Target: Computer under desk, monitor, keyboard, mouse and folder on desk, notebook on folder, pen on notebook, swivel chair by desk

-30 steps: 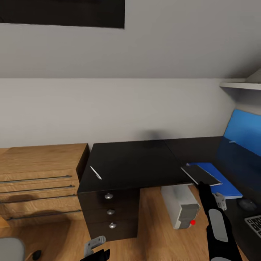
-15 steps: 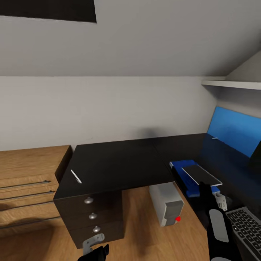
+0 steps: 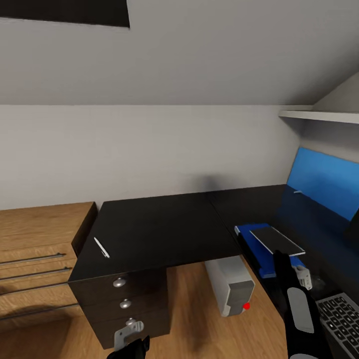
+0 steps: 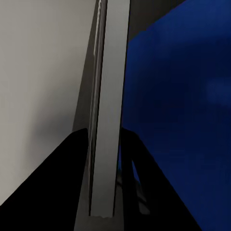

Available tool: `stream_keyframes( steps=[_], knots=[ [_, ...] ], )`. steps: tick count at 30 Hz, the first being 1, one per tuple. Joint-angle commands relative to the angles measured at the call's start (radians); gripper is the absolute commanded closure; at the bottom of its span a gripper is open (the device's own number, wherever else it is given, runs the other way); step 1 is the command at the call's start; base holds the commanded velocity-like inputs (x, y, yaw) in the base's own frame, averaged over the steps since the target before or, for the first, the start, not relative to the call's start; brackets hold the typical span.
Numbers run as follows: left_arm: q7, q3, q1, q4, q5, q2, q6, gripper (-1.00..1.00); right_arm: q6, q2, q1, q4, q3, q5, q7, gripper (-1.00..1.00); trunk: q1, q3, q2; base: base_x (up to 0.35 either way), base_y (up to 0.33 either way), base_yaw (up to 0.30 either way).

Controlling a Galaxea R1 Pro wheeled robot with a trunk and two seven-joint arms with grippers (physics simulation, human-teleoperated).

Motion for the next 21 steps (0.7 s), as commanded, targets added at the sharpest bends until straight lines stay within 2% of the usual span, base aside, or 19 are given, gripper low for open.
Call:
stream_keyframes(
  steps=[1,21],
  knots=[
    [0.009,-0.002,0.0,-0.001,0.011,0.0,0.003,-1.0,0.007,0.001,-0.001,-0.002,-0.003,-0.009,0.0,1.0,0.0,-0.001,-0.001,0.078,0.061,0.0],
    [0.009,-0.002,0.0,0.006,0.011,0.0,0.003,-1.0,0.007,0.002,-0.001,-0.002,-0.003,-0.007,0.0,1.0,0.0,-0.001,-0.001,0.052,0.052,0.0]
  ],
)
